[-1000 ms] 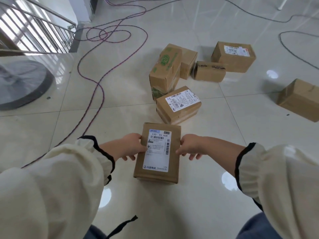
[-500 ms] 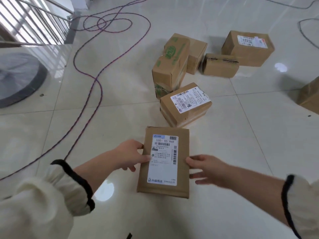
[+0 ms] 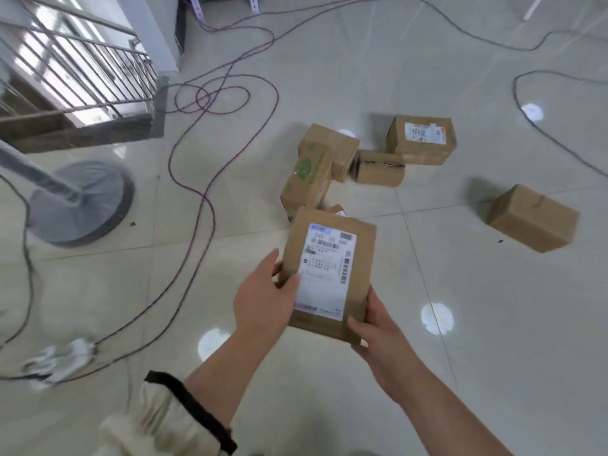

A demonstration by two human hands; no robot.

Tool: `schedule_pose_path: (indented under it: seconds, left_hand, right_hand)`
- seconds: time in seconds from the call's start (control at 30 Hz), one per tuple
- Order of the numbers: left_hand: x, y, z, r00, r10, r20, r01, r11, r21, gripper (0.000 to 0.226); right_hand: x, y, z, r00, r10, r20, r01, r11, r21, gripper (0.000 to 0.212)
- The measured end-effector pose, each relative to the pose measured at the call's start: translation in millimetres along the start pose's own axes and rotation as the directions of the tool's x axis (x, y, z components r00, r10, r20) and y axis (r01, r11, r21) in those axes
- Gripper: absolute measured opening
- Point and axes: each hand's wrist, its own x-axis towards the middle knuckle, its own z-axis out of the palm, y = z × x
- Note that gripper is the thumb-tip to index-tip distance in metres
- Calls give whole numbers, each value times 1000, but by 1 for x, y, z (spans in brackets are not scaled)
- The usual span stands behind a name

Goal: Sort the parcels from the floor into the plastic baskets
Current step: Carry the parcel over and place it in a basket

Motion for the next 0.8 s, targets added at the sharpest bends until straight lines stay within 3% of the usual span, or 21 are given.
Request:
schedule_pose_path:
  seconds: [0.13,0.33,0.47,0.7,0.8]
  left_hand:
    - [-69,103,-90,992,129,7,-125,972,-197,41]
    - [-179,265,-262,956,278,-95,-294,902,-316,46]
    - [-242,340,-349,909,389,-150,-417,852,-317,51]
    - [-328,401,-394,849,461,-259,-528,758,-383,53]
    - [-349,416,-395,825,486,-289,-565,726,-393,54]
  right_hand:
    - [-105,-122,16,969,-246,29,247,963,-105,68]
    - [-260,-325,65,929,-369,-4,356,899,-256,78]
    - [-336,-419,87,885,-466,5,443,838,-318,74]
    - [-428,-479,93,738,-674,49,655,695,-297,71]
    - [-450,-486,84,713,-700,39,675,671,-308,70]
